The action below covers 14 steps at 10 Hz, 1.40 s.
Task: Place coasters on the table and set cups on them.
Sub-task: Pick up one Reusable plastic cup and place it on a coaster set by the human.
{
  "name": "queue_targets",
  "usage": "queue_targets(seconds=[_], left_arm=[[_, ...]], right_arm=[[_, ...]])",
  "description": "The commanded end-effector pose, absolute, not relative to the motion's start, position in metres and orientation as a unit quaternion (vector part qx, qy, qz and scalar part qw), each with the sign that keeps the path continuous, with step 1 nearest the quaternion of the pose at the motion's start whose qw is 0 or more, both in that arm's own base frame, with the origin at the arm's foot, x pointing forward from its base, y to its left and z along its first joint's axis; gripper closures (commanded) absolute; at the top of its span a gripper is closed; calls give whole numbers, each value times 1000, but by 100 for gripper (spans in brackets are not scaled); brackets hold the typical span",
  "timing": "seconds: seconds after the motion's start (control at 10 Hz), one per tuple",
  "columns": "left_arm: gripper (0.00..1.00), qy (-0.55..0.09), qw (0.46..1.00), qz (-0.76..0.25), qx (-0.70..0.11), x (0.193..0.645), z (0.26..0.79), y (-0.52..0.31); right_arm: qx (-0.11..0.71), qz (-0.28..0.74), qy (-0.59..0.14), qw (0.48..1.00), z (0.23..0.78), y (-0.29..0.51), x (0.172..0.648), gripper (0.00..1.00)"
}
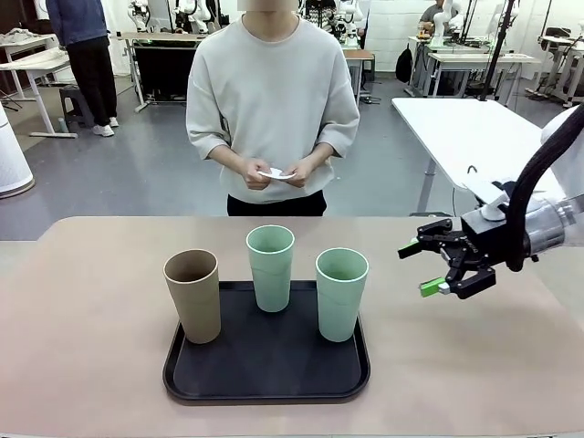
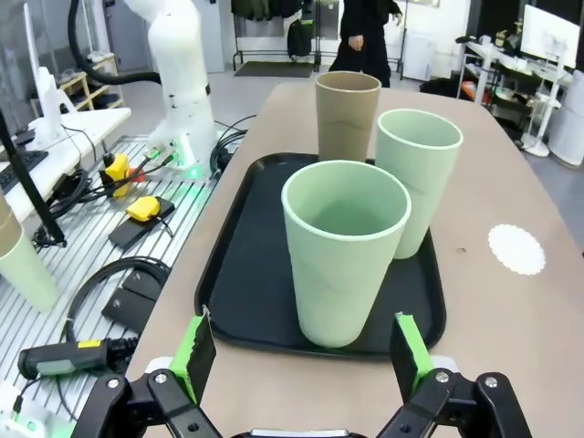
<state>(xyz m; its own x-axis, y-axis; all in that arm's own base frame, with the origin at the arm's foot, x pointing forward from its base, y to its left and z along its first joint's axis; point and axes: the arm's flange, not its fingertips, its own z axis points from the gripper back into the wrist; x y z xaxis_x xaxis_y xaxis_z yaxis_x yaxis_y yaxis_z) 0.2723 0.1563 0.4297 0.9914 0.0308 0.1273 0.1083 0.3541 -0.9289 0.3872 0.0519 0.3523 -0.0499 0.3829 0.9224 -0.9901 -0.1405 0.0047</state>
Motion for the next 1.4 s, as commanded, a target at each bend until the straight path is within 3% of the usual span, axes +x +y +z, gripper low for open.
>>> queue_targets(seconds=[0.0,1.3], left_arm=[[0,-66,817,-20,-572,272,431,157],[0,-66,817,-20,-572,272,431,157]], right_arm=[[430,621,-354,551,333,68,393,0],[457,610,-346,547,320,89,394,0]])
